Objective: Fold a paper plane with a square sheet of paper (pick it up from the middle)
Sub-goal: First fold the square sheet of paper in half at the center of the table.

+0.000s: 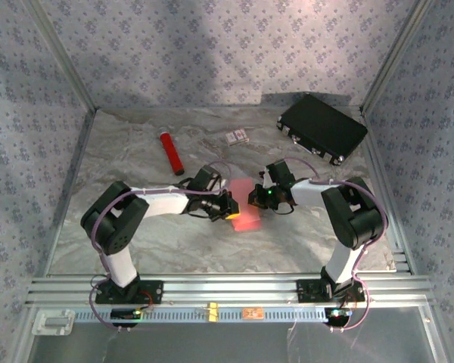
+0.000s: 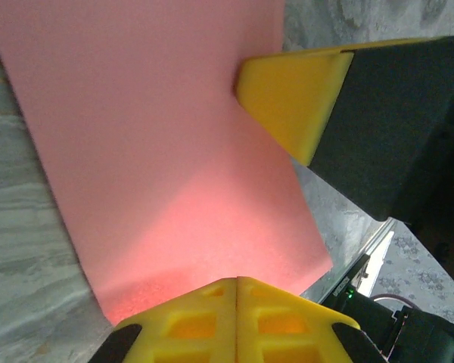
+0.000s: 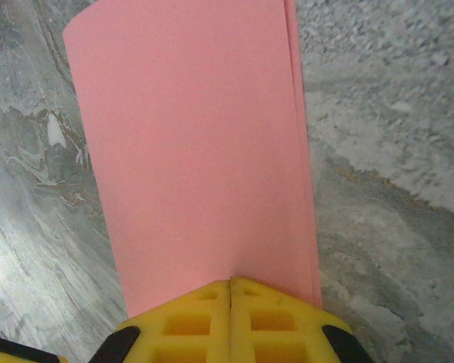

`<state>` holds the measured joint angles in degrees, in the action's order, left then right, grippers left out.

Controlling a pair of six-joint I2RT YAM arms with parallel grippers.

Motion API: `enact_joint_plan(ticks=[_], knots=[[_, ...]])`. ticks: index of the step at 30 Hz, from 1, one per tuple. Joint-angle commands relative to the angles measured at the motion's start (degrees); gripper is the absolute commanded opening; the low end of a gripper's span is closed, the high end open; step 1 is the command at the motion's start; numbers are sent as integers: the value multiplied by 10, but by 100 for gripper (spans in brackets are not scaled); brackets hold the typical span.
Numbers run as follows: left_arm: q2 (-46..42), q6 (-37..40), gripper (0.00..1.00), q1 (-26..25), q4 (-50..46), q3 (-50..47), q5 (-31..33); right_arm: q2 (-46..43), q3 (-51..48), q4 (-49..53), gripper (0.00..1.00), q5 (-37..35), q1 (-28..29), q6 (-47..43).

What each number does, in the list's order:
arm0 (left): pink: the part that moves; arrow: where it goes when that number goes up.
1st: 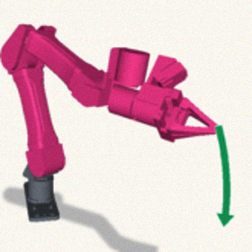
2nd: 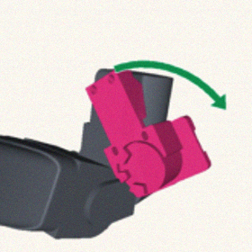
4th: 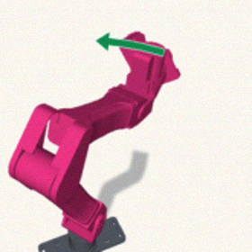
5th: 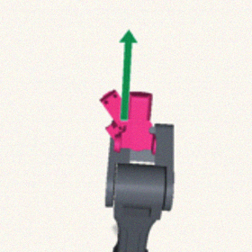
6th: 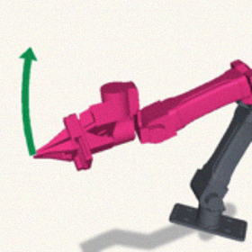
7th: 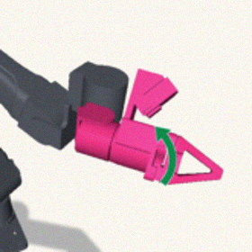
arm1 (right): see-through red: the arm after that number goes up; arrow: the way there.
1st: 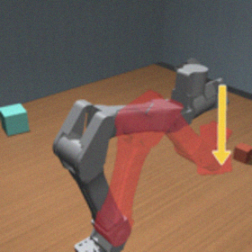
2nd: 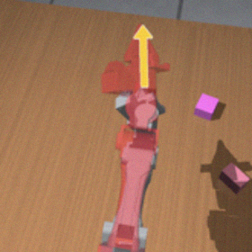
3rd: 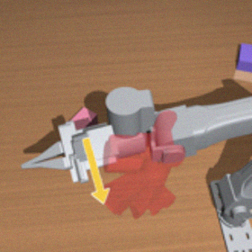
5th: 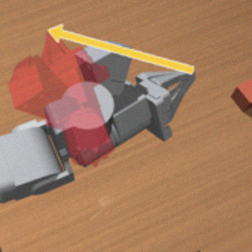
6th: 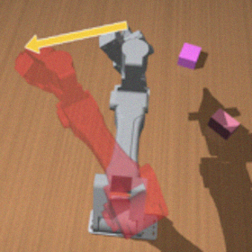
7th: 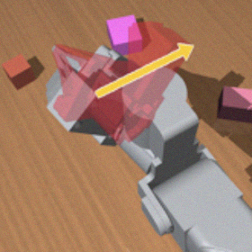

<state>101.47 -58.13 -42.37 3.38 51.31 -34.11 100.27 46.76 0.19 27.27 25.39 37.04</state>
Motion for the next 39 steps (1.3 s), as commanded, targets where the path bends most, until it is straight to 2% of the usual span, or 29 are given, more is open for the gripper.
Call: enact_joint_plan(ticks=[1, 15, 21, 29, 32, 39], knots=[[20, 13, 6, -8, -24, 12, -13, 17, -17, 81, 0, -57, -1, -3], [18, 48, 5, -22, -23, -81, 3, 15, -19, 84, 0, -60, -1, -4], [-8, 47, 6, -24, -14, -76, 5, 15, -22, 81, 0, -62, -1, -1], [-34, 0, 7, -25, 52, -63, 31, 18, -22, 83, 0, -62, -1, -1], [-33, -19, 8, -25, 81, -60, 29, 18, -22, 83, 0, -62, 0, -1], [2, -4, 8, -26, 68, -56, 22, 20, -21, 81, 0, -61, 0, -1]])
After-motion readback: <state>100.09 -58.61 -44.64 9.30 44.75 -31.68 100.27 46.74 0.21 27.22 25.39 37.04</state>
